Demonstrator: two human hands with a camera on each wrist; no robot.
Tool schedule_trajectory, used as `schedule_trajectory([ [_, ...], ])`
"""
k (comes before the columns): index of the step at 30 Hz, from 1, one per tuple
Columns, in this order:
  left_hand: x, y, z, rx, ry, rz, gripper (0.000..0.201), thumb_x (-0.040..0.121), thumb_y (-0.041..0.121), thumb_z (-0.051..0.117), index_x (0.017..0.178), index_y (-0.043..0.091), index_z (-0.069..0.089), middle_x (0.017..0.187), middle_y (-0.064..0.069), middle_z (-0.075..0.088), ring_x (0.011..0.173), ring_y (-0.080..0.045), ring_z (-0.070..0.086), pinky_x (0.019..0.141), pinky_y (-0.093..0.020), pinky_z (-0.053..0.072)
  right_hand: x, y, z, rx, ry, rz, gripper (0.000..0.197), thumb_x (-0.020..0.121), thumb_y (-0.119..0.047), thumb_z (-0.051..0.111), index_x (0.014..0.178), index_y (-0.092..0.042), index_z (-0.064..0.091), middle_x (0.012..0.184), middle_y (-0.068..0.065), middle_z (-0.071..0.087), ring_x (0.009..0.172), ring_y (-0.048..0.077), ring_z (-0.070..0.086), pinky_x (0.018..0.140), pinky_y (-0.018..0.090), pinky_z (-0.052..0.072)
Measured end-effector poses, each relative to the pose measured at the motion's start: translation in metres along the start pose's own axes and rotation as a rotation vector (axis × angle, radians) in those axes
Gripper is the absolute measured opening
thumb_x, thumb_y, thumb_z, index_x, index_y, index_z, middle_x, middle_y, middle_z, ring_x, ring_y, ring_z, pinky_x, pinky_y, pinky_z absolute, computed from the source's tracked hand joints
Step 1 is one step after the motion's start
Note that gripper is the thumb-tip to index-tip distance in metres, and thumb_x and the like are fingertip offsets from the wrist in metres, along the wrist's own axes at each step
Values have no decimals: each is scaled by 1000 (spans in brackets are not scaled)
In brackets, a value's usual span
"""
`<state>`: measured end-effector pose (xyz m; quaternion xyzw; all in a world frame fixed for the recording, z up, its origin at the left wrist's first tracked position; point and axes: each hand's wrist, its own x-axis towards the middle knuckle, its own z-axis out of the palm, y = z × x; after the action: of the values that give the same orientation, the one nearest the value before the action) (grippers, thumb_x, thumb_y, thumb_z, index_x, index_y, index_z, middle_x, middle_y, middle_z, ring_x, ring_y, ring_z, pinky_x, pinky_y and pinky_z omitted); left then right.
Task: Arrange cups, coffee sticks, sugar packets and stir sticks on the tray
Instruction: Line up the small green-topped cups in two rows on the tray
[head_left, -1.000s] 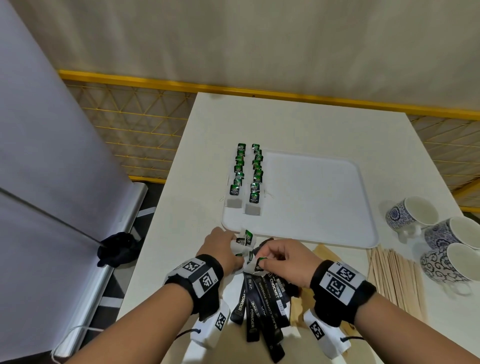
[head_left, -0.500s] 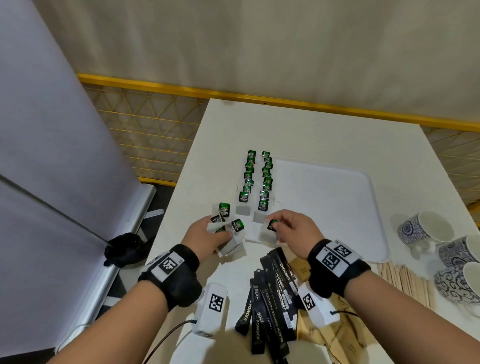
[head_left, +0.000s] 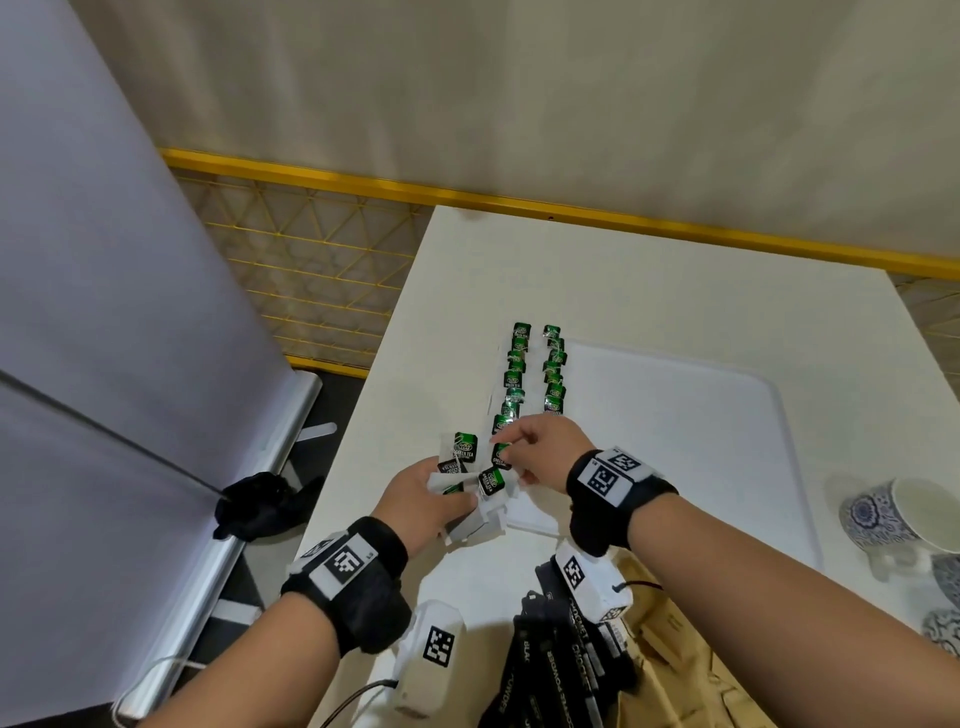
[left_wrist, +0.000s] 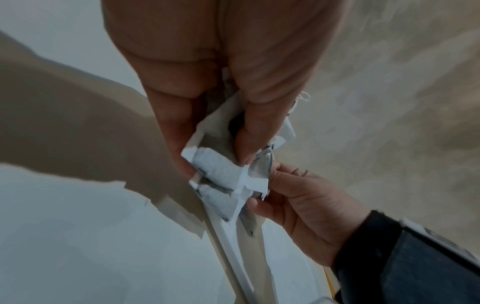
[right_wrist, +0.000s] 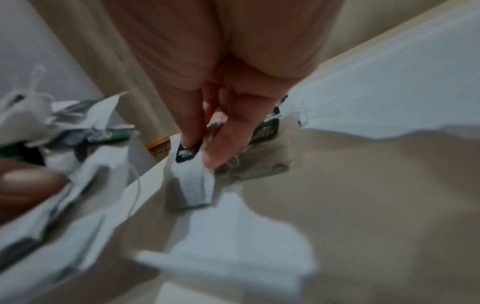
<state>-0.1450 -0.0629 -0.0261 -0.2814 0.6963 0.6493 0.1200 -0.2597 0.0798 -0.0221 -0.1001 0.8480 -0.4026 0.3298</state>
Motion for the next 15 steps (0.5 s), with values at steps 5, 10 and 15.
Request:
schedule_trajectory([
  [5, 9, 1, -4, -1, -9, -15, 27, 84, -1, 65, 109, 10, 64, 102, -10, 71, 84, -22, 65, 67, -26, 52, 17, -1, 0, -154, 124, -46, 10, 83, -14, 68, 92, -18, 71, 74, -12, 60, 72, 11, 55, 75, 26, 50],
  [10, 14, 0, -2, -7, 0, -32, 28, 85, 0, 64, 111, 10, 62, 97, -7, 69, 74, -14, 61, 56, -19, 47, 20, 1, 0, -244, 149, -58, 12, 80, -23, 73, 88, -21, 65, 70, -16, 51, 77, 12, 54, 68, 23, 42],
  [15, 16, 1, -1, 5, 0, -13, 22, 85, 2, 65, 99, 18, 62, 92, -5, 68, 73, -13, 60, 55, -20, 44, 10, 7, -2, -234, 235, -145, 12, 82, -18, 67, 88, -21, 57, 74, -12, 46, 69, 9, 47, 66, 25, 41],
])
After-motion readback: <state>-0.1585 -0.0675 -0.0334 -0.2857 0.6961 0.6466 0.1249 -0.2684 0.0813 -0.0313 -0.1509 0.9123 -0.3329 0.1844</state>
